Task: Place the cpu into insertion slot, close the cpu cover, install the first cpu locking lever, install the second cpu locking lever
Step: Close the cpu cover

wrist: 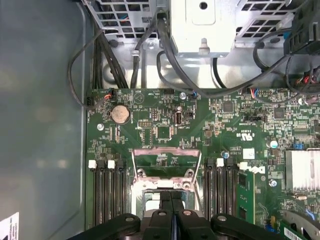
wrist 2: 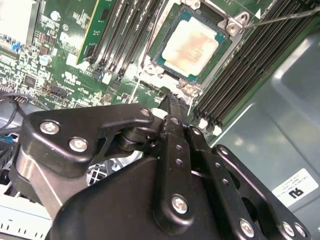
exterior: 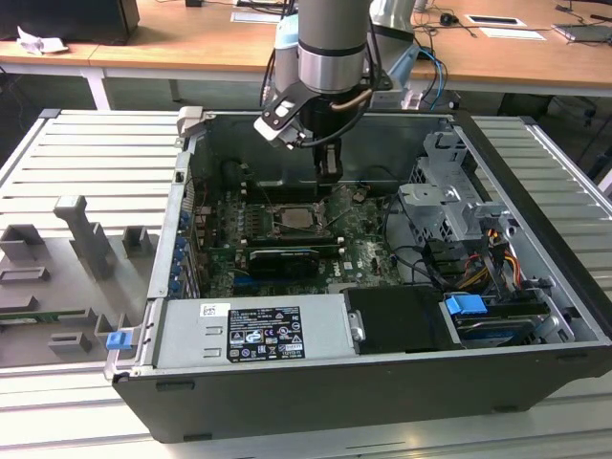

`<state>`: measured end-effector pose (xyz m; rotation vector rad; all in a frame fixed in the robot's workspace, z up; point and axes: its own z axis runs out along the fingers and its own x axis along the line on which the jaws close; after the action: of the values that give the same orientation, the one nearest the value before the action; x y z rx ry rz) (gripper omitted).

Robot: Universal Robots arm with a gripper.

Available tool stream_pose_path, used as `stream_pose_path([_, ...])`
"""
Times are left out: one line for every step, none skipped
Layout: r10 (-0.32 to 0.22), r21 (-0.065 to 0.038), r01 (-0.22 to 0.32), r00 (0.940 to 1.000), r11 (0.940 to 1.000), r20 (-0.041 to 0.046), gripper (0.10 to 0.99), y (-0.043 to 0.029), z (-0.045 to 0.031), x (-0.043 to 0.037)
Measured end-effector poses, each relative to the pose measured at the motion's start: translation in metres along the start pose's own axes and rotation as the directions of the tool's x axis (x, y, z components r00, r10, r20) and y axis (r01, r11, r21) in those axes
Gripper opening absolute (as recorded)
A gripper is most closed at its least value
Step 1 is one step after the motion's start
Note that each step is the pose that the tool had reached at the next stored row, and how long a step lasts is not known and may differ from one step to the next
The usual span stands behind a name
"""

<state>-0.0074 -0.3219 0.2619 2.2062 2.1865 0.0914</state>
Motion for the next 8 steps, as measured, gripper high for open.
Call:
stream_pose_path([0.0,0.0,0.0,1.0,1.0,-0.0001,0.106,0.0011,0.0001,0.0])
stream_pose_path([0.0,0.0,0.0,1.0,1.0,-0.0001,0.106,0.0034,0.0003,0.0])
stream_pose_path([0.0,0.0,0.0,1.0,1.0,-0.0001,0.106,0.0047,0.0003,0.0001])
stream_pose_path([0.0,0.0,0.0,1.0,1.0,-0.0001,0.106,0.0065,0.0005,0.0001])
stream_pose_path([0.0,0.0,0.0,1.0,1.0,-0.0001,0.106,0.0073,0.0005,0.0001])
stream_pose_path([0.0,0.0,0.0,1.0,1.0,0.0,0.106,0.0082,0.0006,0.0001])
stream_pose_path([0.0,0.0,0.0,1.0,1.0,-0.0001,0.106,0.0094,0.0006,0.0001])
stream_pose_path([0.0,0.0,0.0,1.0,1.0,-0.0001,0.106,0.0112,0.0008,0.0001])
